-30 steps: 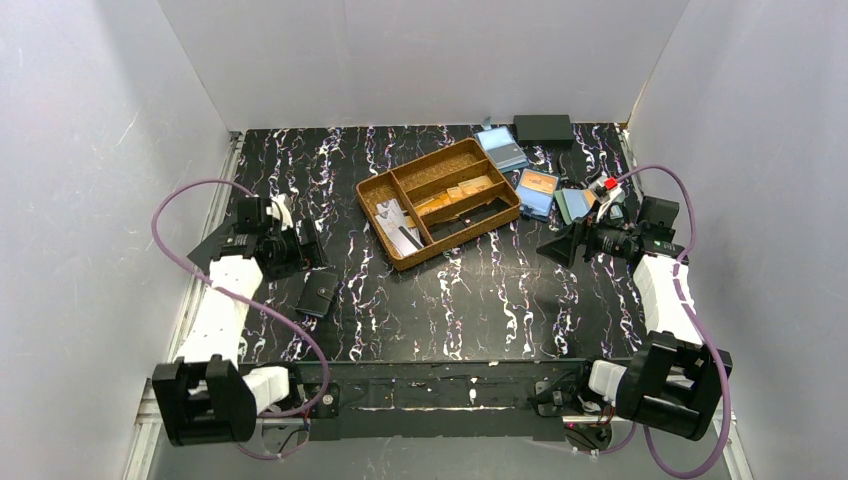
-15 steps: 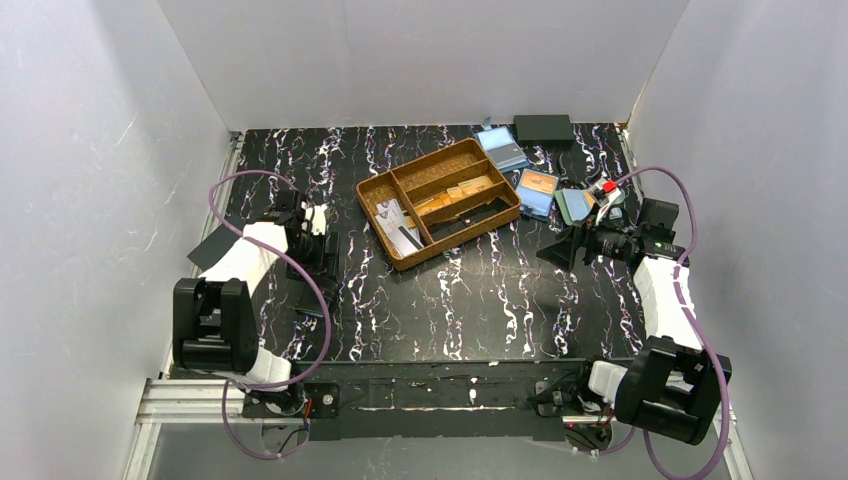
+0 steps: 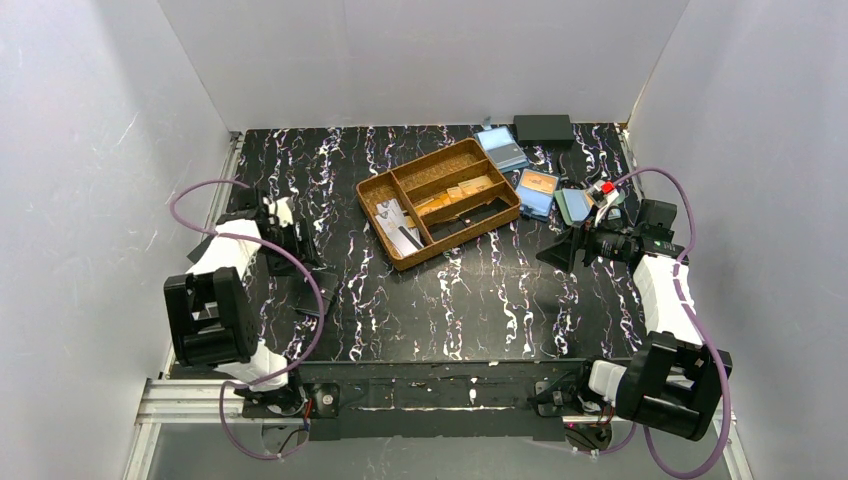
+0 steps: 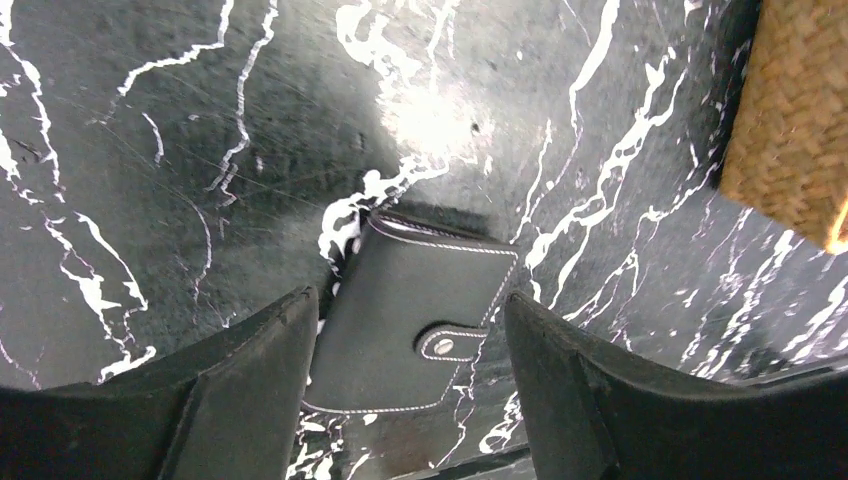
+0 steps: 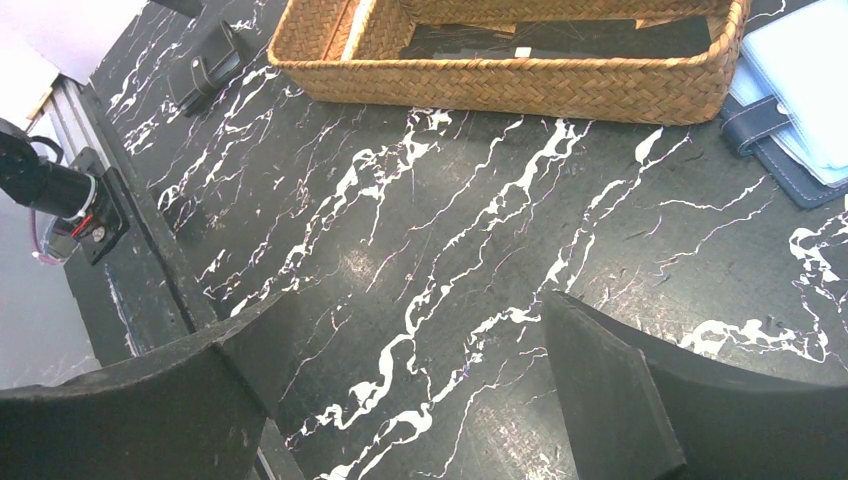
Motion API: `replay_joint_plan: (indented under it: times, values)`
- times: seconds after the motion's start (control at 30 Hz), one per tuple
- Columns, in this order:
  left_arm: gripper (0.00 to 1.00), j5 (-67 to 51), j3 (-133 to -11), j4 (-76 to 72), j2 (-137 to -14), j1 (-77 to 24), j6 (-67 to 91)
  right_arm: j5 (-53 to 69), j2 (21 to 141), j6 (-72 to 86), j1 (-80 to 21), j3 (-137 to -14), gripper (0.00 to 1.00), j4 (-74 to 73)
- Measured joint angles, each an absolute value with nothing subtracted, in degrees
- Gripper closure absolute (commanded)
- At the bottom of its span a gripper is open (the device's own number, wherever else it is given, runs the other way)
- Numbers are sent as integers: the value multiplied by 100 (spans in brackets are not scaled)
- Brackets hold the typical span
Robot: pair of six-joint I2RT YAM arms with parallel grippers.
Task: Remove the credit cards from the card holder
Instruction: Move the card holder to the center of the board.
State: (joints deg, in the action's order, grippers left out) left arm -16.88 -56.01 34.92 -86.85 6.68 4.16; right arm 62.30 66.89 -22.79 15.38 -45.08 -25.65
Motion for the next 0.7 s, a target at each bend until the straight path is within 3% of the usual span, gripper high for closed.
replay_joint_plan:
  times: [0.2, 0.27, 0.33, 0.43, 0.53, 0.63, 0.7]
  values:
    - [36, -2646, -5601, 3343, -9432, 1111, 508, 6233, 6705, -2316, 1538, -4508, 0, -2593]
    - [28, -2775, -5601, 3347, -9483, 1107, 489, 6235, 6726, -2368, 1538, -4508, 0, -2648]
    - [28, -2768, -5605, 3361, -9614, 1107, 451, 6239, 6729, -2401, 1538, -4508, 0, -2696]
    - [41, -2711, -5708, 3487, -9710, 1105, 416, 6324, 6757, -2427, 1538, -4508, 0, -2716]
    - [41, -2541, -5706, 3483, -9721, 1072, 342, 6337, 6761, -2445, 1538, -4508, 0, -2740]
    - [48, -2410, -5714, 3481, -9721, 945, 287, 6340, 6764, -2464, 1538, -4508, 0, -2768]
    - [60, -2344, -5714, 3485, -9721, 869, 257, 6340, 6766, -2473, 1538, -4508, 0, -2792]
